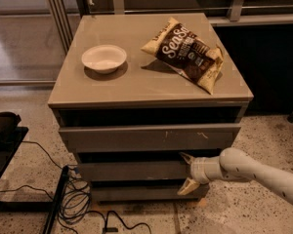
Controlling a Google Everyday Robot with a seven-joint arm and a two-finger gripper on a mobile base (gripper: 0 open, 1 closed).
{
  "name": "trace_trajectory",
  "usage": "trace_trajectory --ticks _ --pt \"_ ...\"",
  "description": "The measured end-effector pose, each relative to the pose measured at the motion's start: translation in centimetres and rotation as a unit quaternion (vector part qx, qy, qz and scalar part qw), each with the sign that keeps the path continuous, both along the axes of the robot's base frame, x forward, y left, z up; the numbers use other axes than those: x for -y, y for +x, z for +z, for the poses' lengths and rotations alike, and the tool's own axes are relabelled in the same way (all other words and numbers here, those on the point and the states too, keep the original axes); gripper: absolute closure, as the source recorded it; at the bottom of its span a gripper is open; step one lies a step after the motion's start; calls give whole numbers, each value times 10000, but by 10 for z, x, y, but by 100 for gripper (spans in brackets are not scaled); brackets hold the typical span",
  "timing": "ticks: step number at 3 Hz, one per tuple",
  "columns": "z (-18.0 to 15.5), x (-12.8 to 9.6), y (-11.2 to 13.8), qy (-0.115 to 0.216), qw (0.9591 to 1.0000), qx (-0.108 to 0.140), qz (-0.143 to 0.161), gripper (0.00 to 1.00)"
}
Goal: Open middle drawer
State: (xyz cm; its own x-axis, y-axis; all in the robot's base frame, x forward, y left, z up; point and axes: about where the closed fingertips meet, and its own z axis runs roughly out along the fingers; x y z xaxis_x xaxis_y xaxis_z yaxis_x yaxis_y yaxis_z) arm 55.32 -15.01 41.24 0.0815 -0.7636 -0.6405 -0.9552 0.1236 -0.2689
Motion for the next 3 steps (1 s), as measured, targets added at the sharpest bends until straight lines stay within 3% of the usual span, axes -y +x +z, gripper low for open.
trace_trajectory --ticks 3 --pt "6 0 0 1 10000 -1 1 86"
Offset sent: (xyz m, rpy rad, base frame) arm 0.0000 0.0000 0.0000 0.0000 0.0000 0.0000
